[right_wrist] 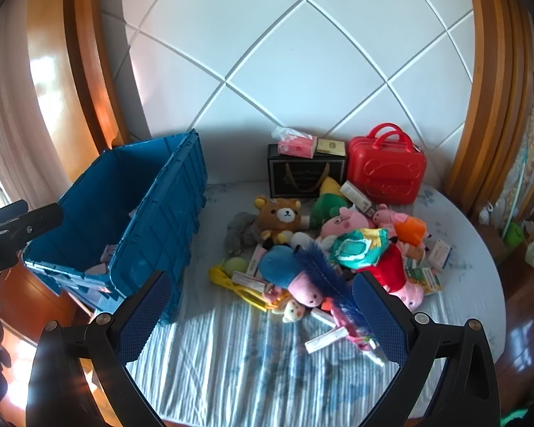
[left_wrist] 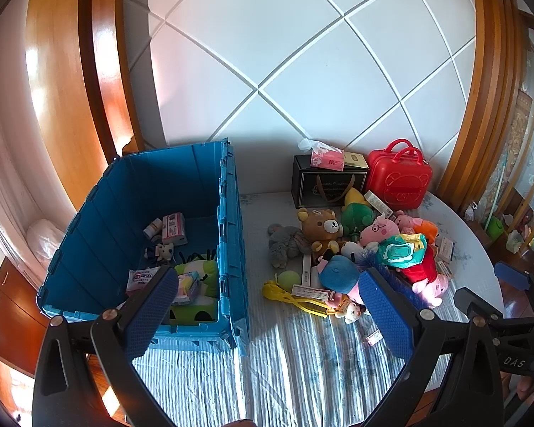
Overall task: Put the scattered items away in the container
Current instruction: 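Move both tools toward the pile of plush toys on the bed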
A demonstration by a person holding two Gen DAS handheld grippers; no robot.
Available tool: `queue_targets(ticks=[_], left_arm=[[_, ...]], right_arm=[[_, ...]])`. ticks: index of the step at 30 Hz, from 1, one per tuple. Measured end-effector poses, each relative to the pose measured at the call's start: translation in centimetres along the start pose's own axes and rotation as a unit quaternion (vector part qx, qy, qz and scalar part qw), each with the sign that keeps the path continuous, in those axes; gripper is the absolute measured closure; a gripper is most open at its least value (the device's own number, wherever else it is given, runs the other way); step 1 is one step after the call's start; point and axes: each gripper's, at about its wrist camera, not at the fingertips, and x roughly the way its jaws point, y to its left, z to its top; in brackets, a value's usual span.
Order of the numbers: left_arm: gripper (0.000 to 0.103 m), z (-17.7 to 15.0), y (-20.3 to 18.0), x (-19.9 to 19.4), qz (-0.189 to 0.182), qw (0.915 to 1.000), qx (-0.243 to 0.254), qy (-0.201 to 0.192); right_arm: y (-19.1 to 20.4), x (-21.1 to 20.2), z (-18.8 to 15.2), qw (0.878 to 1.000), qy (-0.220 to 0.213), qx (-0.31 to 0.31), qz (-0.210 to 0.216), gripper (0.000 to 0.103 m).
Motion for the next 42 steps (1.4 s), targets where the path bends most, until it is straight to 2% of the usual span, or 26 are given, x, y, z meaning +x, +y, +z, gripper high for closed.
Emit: queue_targets(ticks=[34,42], left_arm=[[0.0,0.2,2.9,1.9,-0.032,0.9993,0.019,0.007],[0.0,-0.3,3.5,3.4,-0.056,0.9981,0.02,0.017]], right_arm=[[3.3,1.1,0.1,1.0,0.008,0.007,-0.023,0.0],[3.9,1.6,-0.3,0.999,0.013,0.013,-0.038,0.0]])
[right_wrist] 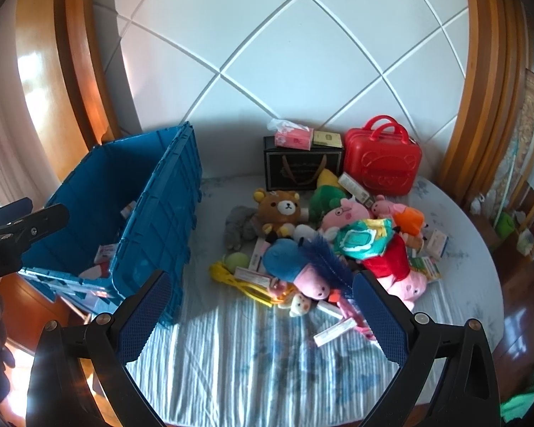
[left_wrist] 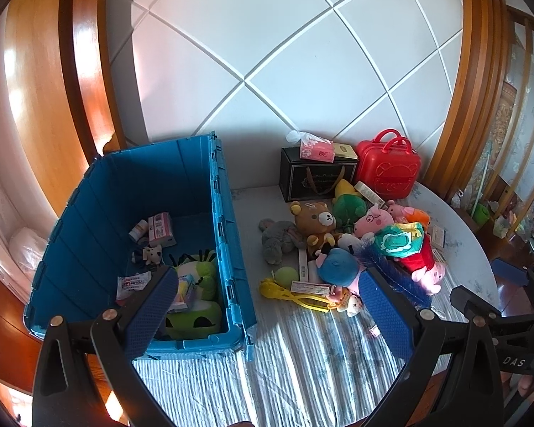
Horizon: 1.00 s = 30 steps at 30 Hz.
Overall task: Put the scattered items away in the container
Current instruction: 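Move both tools toward the pile of plush toys on the bed, then grasp the blue-and-pink pig plush with the left tool while the right tool grasps the blue brush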
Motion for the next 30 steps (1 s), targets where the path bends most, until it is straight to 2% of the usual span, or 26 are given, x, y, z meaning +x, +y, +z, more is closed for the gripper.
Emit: queue_targets(ticks=[7,10,13,20,26,30], left_arm=[[0.0,-1.3,-0.8,3.1,-0.059,0.998,0.005,0.025],[0.0,-2.3,-2.2,5.3,-0.093,0.9945,-0.003,0.048],[0.0,-3.3,-4.3,7.4,-0.103,0.9929,0.001,0.061],[0.0,-5.0,-8.6,13.1,-0.076,0.993,-0.004,0.09],[0.0,-8.0,-12.3,18.9,-0.053,0.9919,-0.008,0.115],[0.0,-9.5,-13.8,23.4,-0.024,0.991,-0.018,0.13]], right_arm=[[-0.9,1.0,-1.6,0.999,-0.005,-0.006,-0.031,0.0],[-2.6,1.9,-2.9,0.999,-0.001,0.0,-0.037,0.0],[-5.0,3.4,-4.2,0.999,0.007,0.005,-0.034,0.0],[-11.1,7.7,-6.6,1.0,0.022,-0.007,-0.02,0.0],[-15.7,12.3,-9.2,0.997,0.034,-0.065,-0.013,0.0],[-17.7,16.1,-11.1,0.994,0.044,-0.103,-0.008,0.001]])
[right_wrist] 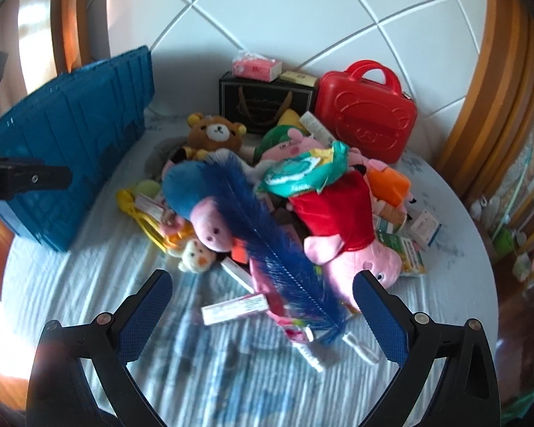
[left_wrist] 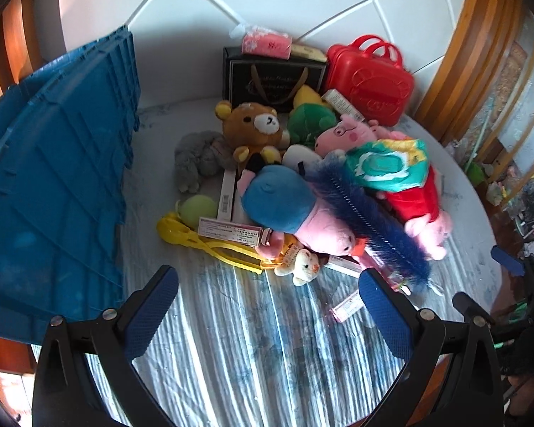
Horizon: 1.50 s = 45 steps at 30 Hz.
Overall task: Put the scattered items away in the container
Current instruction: 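Grasp the blue-and-pink pig plush with the left tool while the right tool grasps the blue brush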
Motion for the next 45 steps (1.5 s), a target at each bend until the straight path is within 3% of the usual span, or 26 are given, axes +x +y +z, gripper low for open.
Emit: queue_targets(ticks=[6,13,21,24,28,31,39,45], left_arm=[[0.0,0.8,-1.0,7.7,0.028,0.999,-0.019,0.03],[0.0,2.7,-0.8,14.9,0.01,0.9942,-0.095,0.048],[0.0,4.3,-1.7,18.5,0.024,0.9945,-0.09,0.048],[0.0,5.0,-2.1,19.0,0.023,0.9945,-0.09,0.048],[0.0,5.7,-2.4,19.8,0.027,0.9941,-0.093,0.048],[0.0,6.0,-2.5,20.4,0.033,0.9932,-0.1,0.049],[0.0,6.1,-2.6,21.4,0.048,0.9915,-0.109,0.052],[0.0,6.3,-3.0,22.8,0.069,0.9908,-0.101,0.059]], right_arm=[[0.0,6.7,-1.5,0.997,0.013,-0.076,0.011,0.01],[-1.3,12.7,-2.5,0.994,0.033,-0.106,0.015,0.02],[-2.4,16.9,-3.2,0.992,0.047,-0.118,0.019,0.021],[-2.7,18.1,-3.1,0.991,0.056,-0.119,0.02,0.031],[-2.9,18.7,-3.8,0.989,0.062,-0.13,0.015,0.07],[-3.8,18.1,-3.8,0.992,0.058,-0.111,0.018,0.079],[-5.2,14.8,-4.1,0.995,0.064,-0.075,0.03,0.087],[-6.0,11.6,-3.4,0.997,0.032,-0.052,0.038,0.087]])
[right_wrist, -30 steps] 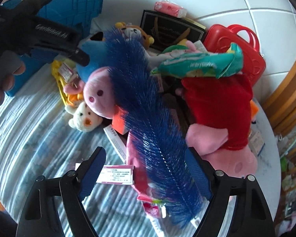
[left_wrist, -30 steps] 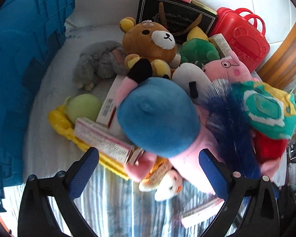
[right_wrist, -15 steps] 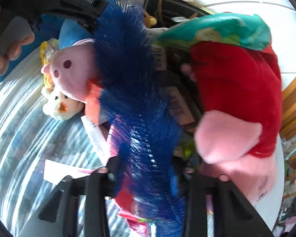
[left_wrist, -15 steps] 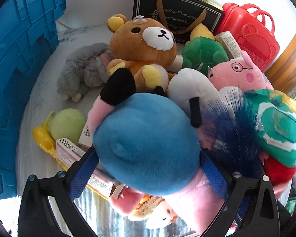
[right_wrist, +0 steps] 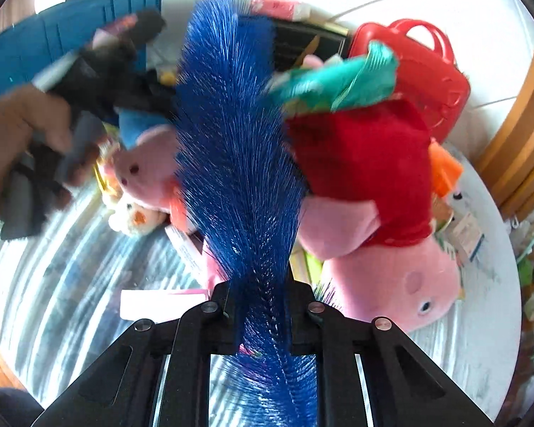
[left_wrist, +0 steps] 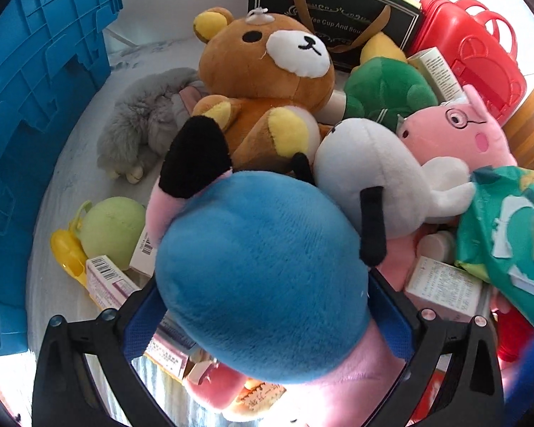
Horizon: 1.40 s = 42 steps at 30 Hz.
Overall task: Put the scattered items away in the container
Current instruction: 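Grasp the blue-and-pink pig plush with the left tool while the right tool grasps the blue brush, then carry the blue-and-pink pig plush with the left tool over the blue crate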
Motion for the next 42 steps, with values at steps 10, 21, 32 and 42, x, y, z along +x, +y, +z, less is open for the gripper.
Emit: queue_targets(ticks=[10,21,32,42], left_arm=[[0.028,-1.0,0.7,-3.1,-0.013,0.9997,0.009,-0.021],[0.028,-1.8,0.2,-10.3,-0.014,0.9973,0.039,-0.061],[0.028,-2.6,-1.0,-18.1,-0.026,0.9924,0.066,-0.1],[0.028,-3.6,-0.1,-23.7,-0.034,0.99,0.072,-0.117]], right_arm=[[0.2,-1.5,3.7,1.0,-0.027,0.012,0.012,0.087],[-1.1,-3.9,5.7,0.998,-0.019,0.05,0.025,0.087],[-2.2,-9.6,6.9,0.995,-0.037,0.089,0.022,0.087],[-3.0,-13.7,7.5,0.993,-0.038,0.108,0.018,0.087]])
